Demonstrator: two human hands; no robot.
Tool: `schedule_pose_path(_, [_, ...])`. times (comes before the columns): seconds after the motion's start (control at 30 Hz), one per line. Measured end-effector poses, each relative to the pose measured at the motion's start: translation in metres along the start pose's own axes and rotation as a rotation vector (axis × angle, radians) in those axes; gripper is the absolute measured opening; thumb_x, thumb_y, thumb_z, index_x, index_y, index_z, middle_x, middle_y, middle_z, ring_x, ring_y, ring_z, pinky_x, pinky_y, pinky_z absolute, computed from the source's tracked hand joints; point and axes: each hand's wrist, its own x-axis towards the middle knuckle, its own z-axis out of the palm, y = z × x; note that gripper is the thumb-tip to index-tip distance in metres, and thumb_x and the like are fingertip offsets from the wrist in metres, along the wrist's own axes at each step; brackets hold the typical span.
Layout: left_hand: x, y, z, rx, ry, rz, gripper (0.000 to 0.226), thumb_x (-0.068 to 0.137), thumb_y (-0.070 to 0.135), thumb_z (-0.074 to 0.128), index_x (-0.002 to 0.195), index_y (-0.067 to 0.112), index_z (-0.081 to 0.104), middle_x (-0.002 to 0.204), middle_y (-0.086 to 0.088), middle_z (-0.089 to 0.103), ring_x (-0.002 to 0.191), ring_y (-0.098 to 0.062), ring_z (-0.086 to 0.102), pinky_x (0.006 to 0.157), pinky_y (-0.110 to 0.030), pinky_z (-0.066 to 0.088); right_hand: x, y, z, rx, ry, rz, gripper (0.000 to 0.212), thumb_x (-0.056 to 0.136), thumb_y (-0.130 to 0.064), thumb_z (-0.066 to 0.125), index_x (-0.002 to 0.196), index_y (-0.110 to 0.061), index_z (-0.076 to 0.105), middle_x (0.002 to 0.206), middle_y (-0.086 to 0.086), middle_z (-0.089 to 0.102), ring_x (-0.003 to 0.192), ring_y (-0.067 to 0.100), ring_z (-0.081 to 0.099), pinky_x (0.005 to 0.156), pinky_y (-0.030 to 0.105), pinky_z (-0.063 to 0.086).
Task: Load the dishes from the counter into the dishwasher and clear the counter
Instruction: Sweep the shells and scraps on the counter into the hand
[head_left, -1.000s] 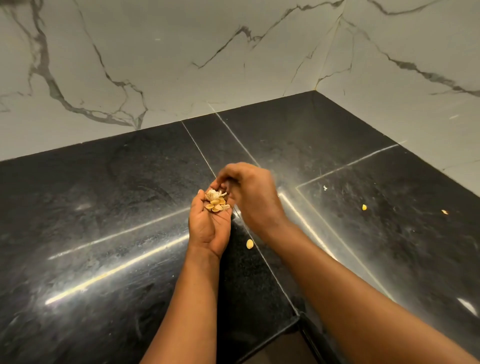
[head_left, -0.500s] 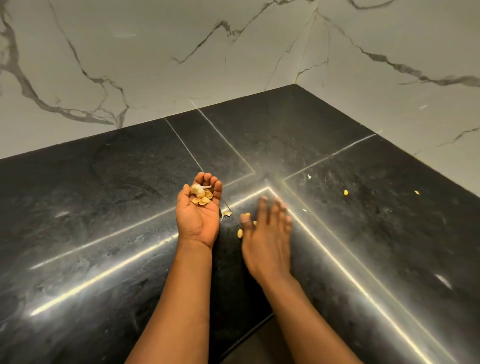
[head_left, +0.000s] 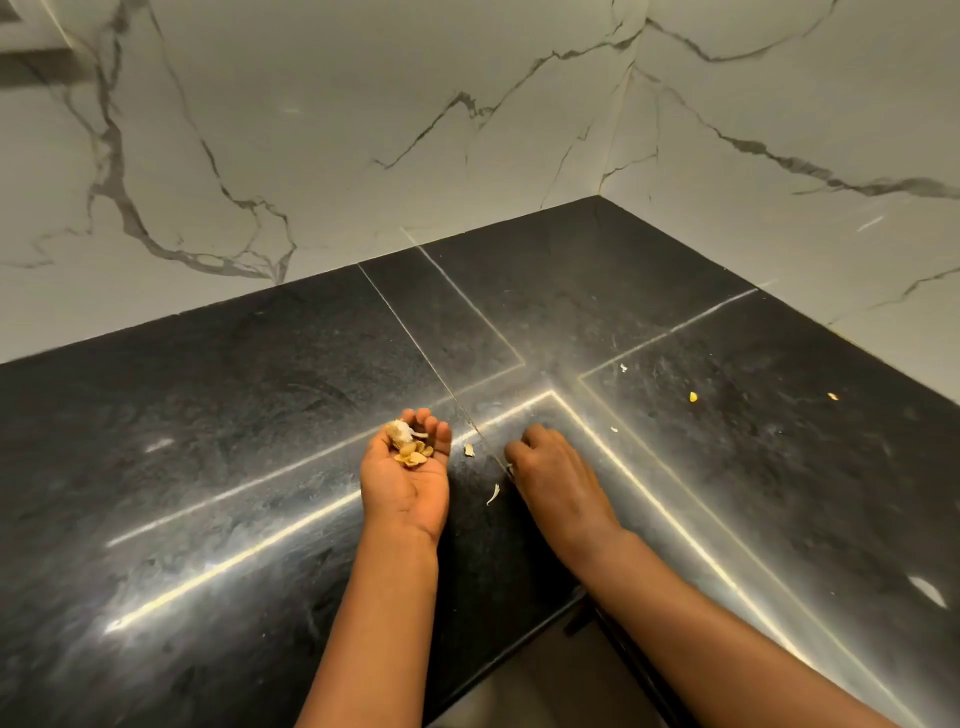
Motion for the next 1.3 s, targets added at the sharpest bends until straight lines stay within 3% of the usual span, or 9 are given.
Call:
schedule_pose_path(0.17, [-0.017, -0.021, 0.005, 0.092, 0.069, -0.059, 0.034, 0.104, 0.016, 0.031, 0.09, -0.003, 0.055, 0.083, -0.017, 0.059, 0.079, -0.026, 0.059, 0.077, -0.038, 0.051, 0.024, 0.01, -0.019, 0.348, 0.105, 0.26, 0.005, 0.084, -0.012, 0.066, 0.083, -0.013, 0.071, 0.081, 0.007, 0.069, 0.073, 0.019, 0.063, 0.066, 0.026, 0.045])
schedule_pose_path(0.3, [-0.023, -0.029, 0.012, 0.075, 0.058, -0.1, 0.035, 0.105, 0.02, 0.032, 0.088, -0.001, 0.055, 0.068, -0.014, 0.064, 0.071, -0.023, 0.064, 0.068, -0.035, 0.057, 0.024, -0.014, -0.047, 0.648, 0.008, 0.122, 0.013, 0.09, -0.013, 0.065, 0.09, -0.021, 0.075, 0.08, -0.004, 0.072, 0.076, 0.007, 0.068, 0.066, 0.019, 0.052])
schedule_pose_path(0.47, [-0.019, -0.03, 0.014, -0.022, 0.028, -0.222, 0.034, 0.102, 0.017, 0.033, 0.074, 0.009, 0.051, 0.053, -0.004, 0.059, 0.053, -0.009, 0.056, 0.051, -0.018, 0.05, 0.025, -0.039, -0.051, 0.194, 0.006, -0.131, 0.015, 0.081, -0.018, 0.062, 0.093, -0.026, 0.061, 0.083, 0.001, 0.066, 0.079, 0.025, 0.061, 0.069, 0.037, 0.051])
schedule_pose_path(0.57, [-0.019, -0.024, 0.018, -0.067, 0.029, -0.215, 0.035, 0.102, 0.016, 0.033, 0.075, 0.006, 0.052, 0.058, -0.008, 0.061, 0.06, -0.012, 0.058, 0.052, -0.023, 0.054, 0.029, -0.044, -0.063, 0.328, 0.055, -0.172, 0.012, 0.08, -0.019, 0.066, 0.09, -0.024, 0.059, 0.074, 0.0, 0.065, 0.073, 0.025, 0.061, 0.066, 0.039, 0.051])
schedule_pose_path(0.73, [-0.023, -0.007, 0.013, -0.122, 0.049, -0.139, 0.033, 0.103, 0.013, 0.031, 0.089, -0.005, 0.055, 0.088, -0.02, 0.058, 0.086, -0.028, 0.058, 0.095, -0.047, 0.046, 0.019, -0.008, -0.058, 0.556, 0.279, 0.115, 0.015, 0.085, -0.021, 0.072, 0.099, -0.016, 0.07, 0.096, 0.0, 0.072, 0.089, 0.011, 0.065, 0.081, 0.033, 0.052])
schedule_pose_path(0.83, [-0.022, 0.005, 0.0, -0.135, 0.046, -0.072, 0.032, 0.103, 0.012, 0.03, 0.09, -0.004, 0.055, 0.09, -0.02, 0.059, 0.088, -0.029, 0.058, 0.102, -0.046, 0.042, -0.004, -0.006, -0.006, 0.409, -0.023, 0.305, 0.077, 0.09, -0.053, 0.056, 0.149, -0.009, 0.033, 0.156, 0.012, 0.031, 0.144, 0.023, 0.027, 0.118, 0.033, 0.02])
schedule_pose_path(0.93, [-0.019, 0.012, -0.008, -0.121, 0.026, -0.05, 0.033, 0.103, 0.014, 0.03, 0.091, -0.002, 0.056, 0.091, -0.019, 0.06, 0.09, -0.028, 0.059, 0.102, -0.045, 0.042, -0.005, -0.024, 0.035, 0.13, -0.083, 0.073, 0.093, 0.084, -0.073, 0.02, 0.155, -0.018, -0.003, 0.161, 0.003, -0.011, 0.148, 0.023, -0.014, 0.119, 0.04, -0.01])
schedule_pose_path(1.17, [-0.021, 0.018, -0.016, -0.111, 0.046, -0.029, 0.033, 0.103, 0.014, 0.029, 0.094, -0.003, 0.056, 0.095, -0.02, 0.06, 0.093, -0.028, 0.059, 0.102, -0.045, 0.043, -0.015, -0.002, 0.016, 0.192, -0.133, -0.288, 0.042, 0.102, -0.022, 0.042, 0.144, -0.028, 0.044, 0.153, -0.007, 0.035, 0.144, 0.012, 0.024, 0.112, 0.036, 0.034])
schedule_pose_path(1.3, [-0.022, 0.016, -0.013, -0.094, 0.046, -0.037, 0.033, 0.103, 0.014, 0.031, 0.096, -0.004, 0.057, 0.096, -0.02, 0.061, 0.095, -0.028, 0.06, 0.102, -0.045, 0.044, -0.041, 0.028, -0.004, 0.024, 0.022, -0.43, 0.025, 0.097, -0.026, 0.042, 0.115, -0.019, 0.058, 0.12, -0.004, 0.053, 0.108, 0.015, 0.049, 0.071, 0.033, 0.054])
